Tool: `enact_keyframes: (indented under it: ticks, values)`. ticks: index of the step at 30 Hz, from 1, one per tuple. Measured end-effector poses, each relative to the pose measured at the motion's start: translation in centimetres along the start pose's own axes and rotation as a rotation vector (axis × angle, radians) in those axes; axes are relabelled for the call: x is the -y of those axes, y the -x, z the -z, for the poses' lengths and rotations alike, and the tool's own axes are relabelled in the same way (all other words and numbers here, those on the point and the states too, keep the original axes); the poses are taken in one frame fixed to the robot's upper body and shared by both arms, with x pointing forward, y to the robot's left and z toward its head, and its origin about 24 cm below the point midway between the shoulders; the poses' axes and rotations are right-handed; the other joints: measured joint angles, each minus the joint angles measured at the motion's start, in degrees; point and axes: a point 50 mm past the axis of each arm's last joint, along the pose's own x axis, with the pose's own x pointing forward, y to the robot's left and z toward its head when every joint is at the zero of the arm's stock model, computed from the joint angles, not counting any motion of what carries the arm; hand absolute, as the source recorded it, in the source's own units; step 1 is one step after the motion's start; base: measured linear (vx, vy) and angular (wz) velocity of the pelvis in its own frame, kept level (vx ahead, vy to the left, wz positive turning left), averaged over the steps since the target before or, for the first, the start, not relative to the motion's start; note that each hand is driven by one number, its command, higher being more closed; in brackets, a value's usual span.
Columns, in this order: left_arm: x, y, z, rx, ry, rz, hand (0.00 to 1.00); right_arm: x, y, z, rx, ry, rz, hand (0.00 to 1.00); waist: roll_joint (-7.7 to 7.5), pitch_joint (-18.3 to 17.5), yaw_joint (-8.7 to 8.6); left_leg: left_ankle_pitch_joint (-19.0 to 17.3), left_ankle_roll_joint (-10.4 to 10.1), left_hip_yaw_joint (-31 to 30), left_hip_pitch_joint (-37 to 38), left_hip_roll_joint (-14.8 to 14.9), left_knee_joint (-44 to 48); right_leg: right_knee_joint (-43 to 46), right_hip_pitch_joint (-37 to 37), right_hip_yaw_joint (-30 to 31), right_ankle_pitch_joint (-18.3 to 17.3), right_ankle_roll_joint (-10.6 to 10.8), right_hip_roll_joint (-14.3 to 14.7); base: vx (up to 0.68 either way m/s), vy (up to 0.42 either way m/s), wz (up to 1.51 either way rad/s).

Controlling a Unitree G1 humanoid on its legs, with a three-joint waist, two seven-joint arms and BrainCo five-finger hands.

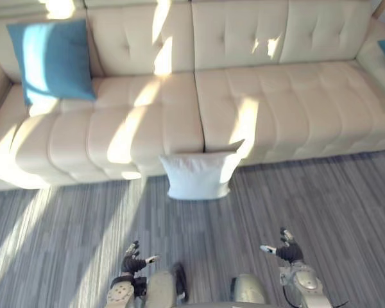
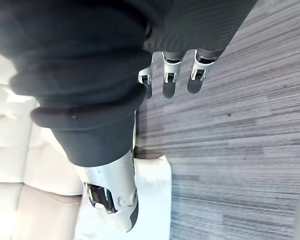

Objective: Pick up cushions and gather them together orderly.

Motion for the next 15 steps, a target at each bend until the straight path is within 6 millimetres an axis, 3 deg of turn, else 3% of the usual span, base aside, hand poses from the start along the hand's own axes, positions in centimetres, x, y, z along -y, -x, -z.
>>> enact_keyframes:
  ticks: [1, 2, 3, 4, 5, 6, 7, 8, 10, 12, 14, 15]
  values:
    - [0.0, 0.0, 0.0, 0.0, 0.0, 0.0, 0.0, 0.0, 0.0, 0.0, 0.0, 0.0, 0.0, 0.0, 0.0, 0.0, 0.0, 0.0, 0.0, 0.0, 0.0, 0.0, 0.0, 0.0, 0.0, 0.0, 0.0, 0.0, 0.0, 0.48, -0.075, 0.2]
    - [0.0, -0.2, -0.4, 0.012, -0.002, 0.003, 0.0, 0.2, 0.1, 0.3, -0.009, 0.004, 0.005, 0.0, -0.05, -0.3, -0.24, 0.2, -2.1, -0.1, 1.2, 0.3, -0.3, -13.2, -2.1, 2.0, 4.7, 0.1, 3.1, 0.5, -0.109, 0.45]
    - [-0.2, -0.1, -0.2, 0.006, -0.009, 0.0, 0.0, 0.6, 0.9, 1.6, -0.049, 0.012, 0.012, 0.0, -1.36, -1.0, -0.5, -1.8, -6.8, -0.7, 3.1, -0.4, 1.4, -22.4, -1.9, 5.6, 21.2, -3.2, 3.9, 0.53, -0.141, 0.49]
    - [0.7, -0.1, 0.1, -0.012, 0.012, 0.011, 0.0, 1.3, 0.9, 1.9, -0.065, 0.029, 0.023, 0.0, 0.56, -0.9, -0.53, -3.0, -8.5, -1.4, 3.6, 1.0, 2.6, -19.7, -1.6, 4.5, 19.0, -3.4, 4.3, 0.62, -0.136, 0.34]
    - [1.4, 0.1, 0.4, -0.02, 0.023, 0.028, 0.0, 1.6, 0.8, 2.1, -0.081, 0.03, 0.031, 0.0, 1.59, -1.6, -0.44, -1.2, -11.1, -1.7, 2.4, 2.4, 6.5, -16.8, -1.7, 3.7, 16.5, -4.2, 4.5, 0.48, -0.117, 0.15]
    - [1.7, 0.1, 0.4, -0.02, 0.03, 0.033, 0.0, 1.6, 0.9, 2.1, -0.078, 0.029, 0.034, 0.0, 1.42, -1.5, -0.63, 0.2, -12.1, -2.6, 1.4, 2.4, 9.6, -16.6, -0.7, 3.5, 14.5, -4.1, 4.0, 0.54, -0.144, 0.31]
    - [2.3, 0.1, 0.4, -0.02, 0.045, 0.044, 0.0, 1.8, 0.9, 2.0, -0.07, 0.03, 0.039, 0.0, 1.78, -1.3, -1.03, 2.9, -12.0, -4.1, -1.5, 3.8, 17.8, -16.9, 1.8, 2.3, 12.5, -4.6, 3.6, 0.43, -0.151, 0.42]
    - [2.6, 0.2, 0.4, -0.018, 0.053, 0.05, 0.0, 1.6, 0.9, 1.9, -0.069, 0.023, 0.037, 0.0, 1.81, -1.3, -0.76, 2.4, -11.9, -3.5, -4.6, 6.0, 25.8, -18.4, 5.0, 1.7, 11.7, -4.8, 3.9, 0.4, -0.139, 0.34]
    - [2.9, 0.2, 0.4, -0.021, 0.06, 0.054, 0.0, 1.4, 0.9, 1.7, -0.055, 0.01, 0.038, 0.0, 1.43, -1.2, 0.23, 1.7, -10.6, -1.5, -6.8, 7.8, 29.5, -21.5, 9.9, 1.0, 11.7, -4.8, 4.0, 0.32, -0.081, 0.14]
    - [2.9, 0.3, 0.6, -0.023, 0.062, 0.054, 0.0, 1.4, 0.4, 0.7, -0.019, -0.018, 0.055, 0.0, 1.28, -1.1, 0.51, 0.6, -8.7, 0.0, -9.6, 7.5, 23.1, -24.2, 12.5, 1.0, 11.7, -4.8, 3.7, 0.27, 0.012, 0.0]
    - [2.8, 0.4, 0.7, -0.027, 0.06, 0.051, 0.0, 1.6, -0.1, -0.2, 0.008, -0.03, 0.066, 0.0, 1.58, -1.2, 0.7, 1.0, -8.5, -0.4, -11.3, 6.1, 12.2, -24.8, 12.0, 2.0, 11.3, -3.9, 3.4, 0.17, 0.122, -0.28]
    - [2.9, 0.5, 0.8, -0.031, 0.06, 0.054, 0.0, 1.7, -0.1, -0.2, 0.007, -0.028, 0.07, 0.0, 2.56, -1.3, 0.92, 5.2, -8.3, -1.1, -11.3, 5.3, 3.7, -24.2, 11.7, 2.5, 10.7, -2.7, 3.7, 0.15, 0.168, -0.27]
